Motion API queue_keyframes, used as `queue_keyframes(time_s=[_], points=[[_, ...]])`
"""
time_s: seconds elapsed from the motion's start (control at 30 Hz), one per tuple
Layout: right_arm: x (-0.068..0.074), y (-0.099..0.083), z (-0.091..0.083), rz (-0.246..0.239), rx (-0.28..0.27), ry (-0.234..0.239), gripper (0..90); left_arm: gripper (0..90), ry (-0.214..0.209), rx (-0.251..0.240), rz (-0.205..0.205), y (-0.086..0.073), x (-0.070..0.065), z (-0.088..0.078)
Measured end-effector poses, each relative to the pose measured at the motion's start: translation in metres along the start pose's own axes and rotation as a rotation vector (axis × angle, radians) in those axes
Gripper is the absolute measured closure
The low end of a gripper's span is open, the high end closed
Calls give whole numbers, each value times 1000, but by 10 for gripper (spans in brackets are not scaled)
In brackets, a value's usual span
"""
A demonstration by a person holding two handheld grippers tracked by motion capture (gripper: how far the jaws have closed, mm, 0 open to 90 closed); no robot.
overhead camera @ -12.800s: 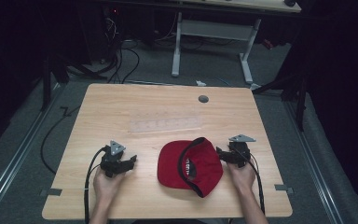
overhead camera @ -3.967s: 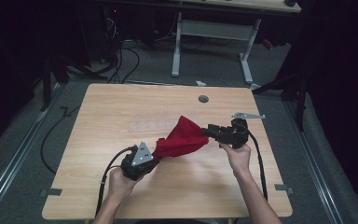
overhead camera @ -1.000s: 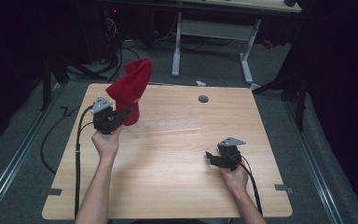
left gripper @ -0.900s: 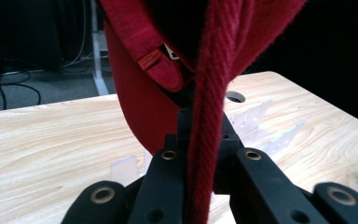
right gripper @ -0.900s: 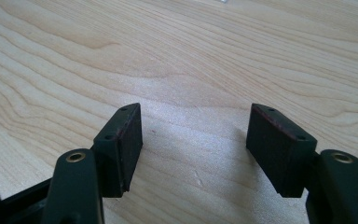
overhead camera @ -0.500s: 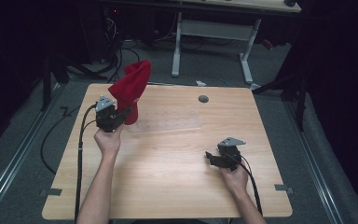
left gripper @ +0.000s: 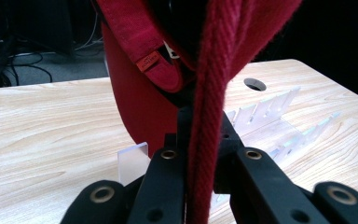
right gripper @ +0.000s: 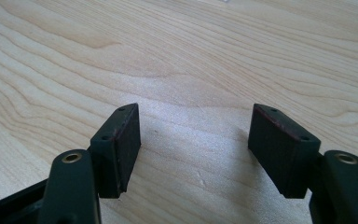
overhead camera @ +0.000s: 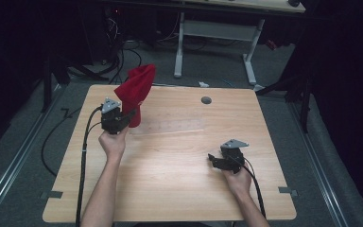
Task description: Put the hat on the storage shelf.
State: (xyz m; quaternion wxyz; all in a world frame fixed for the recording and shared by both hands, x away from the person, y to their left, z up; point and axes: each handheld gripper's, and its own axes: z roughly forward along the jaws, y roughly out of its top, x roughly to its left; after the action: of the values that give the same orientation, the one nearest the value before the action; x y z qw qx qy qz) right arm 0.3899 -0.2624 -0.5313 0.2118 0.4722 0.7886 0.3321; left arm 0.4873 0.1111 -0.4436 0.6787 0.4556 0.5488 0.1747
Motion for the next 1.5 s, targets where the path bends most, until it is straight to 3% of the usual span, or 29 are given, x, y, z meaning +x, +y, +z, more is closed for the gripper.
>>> queue_keyframes(time_s=[0.2, 0.37, 0.47, 0.53, 0.83, 0.93, 1.0, 1.1, 1.3, 1.5], points=[[0, 0, 0, 1, 1, 1, 344, 851, 5, -7, -17, -3, 5, -1], [0, 0, 0, 1, 1, 2, 343, 847, 3, -10, -10, -6, 8, -3], [0, 0, 0, 0, 1, 1, 342, 840, 23, 13, 7, -12, 12, 0], [0, 0, 0, 0, 1, 1, 341, 840, 19, 3, -27, -12, 14, -2], [0, 0, 0, -2, 0, 2, 340, 837, 17, 28, -5, -19, 17, -5], [0, 0, 0, 0, 1, 1, 340, 841, 16, 38, -36, -21, 19, -7], [0, 0, 0, 1, 2, 2, 340, 836, 17, 50, -37, -24, 20, -8], [0, 0, 0, 0, 1, 2, 340, 809, 21, 53, -51, -25, 22, -10], [1, 0, 0, 2, 2, 2, 339, 728, 29, 78, -34, -26, 22, -13], [1, 0, 0, 1, 2, 2, 339, 561, 39, 84, -36, -26, 21, -15]])
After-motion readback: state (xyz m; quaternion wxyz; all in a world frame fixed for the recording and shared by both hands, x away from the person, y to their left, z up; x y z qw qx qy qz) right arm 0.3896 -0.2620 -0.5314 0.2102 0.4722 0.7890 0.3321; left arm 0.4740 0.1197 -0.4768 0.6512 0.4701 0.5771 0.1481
